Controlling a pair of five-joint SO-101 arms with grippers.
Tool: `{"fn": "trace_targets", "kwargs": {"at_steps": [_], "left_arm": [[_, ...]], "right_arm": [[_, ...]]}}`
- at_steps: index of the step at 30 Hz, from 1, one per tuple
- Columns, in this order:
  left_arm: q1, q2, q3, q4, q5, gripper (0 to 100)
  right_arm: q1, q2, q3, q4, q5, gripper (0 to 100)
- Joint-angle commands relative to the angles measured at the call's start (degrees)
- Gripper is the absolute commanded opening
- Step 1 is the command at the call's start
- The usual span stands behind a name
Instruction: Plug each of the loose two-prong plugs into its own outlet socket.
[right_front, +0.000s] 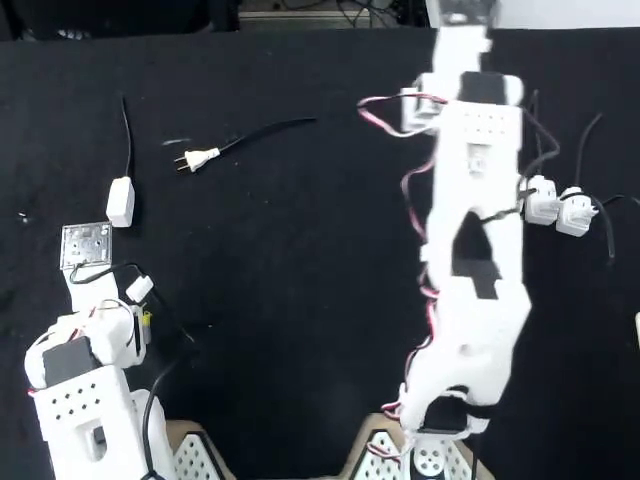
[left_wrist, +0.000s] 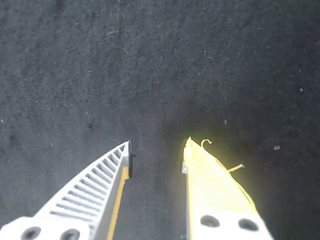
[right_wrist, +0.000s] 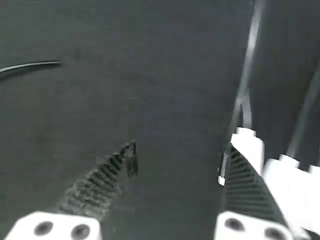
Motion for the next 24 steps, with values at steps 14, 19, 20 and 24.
{"fn": "trace_targets", "kwargs": {"at_steps": [14, 19, 20, 24], "left_arm": [[2.77, 0.18, 3.82, -15.12, 0.70, 18], [2.77, 0.35, 3.56, -14.77, 0.70, 18], [2.77, 0.44, 3.56, -14.68, 0.70, 18], [2.42, 0.53, 1.63, -14.59, 0.70, 18]], "right_arm": [[-12.48, -18.95, 9.19, 9.05, -1.32, 24.0], [-16.35, -33.80, 29.05, -0.18, -1.23, 24.0], [-17.23, -36.44, 33.63, -2.64, -1.23, 24.2], [-19.69, -44.44, 52.35, -13.27, -1.23, 24.3]]}}
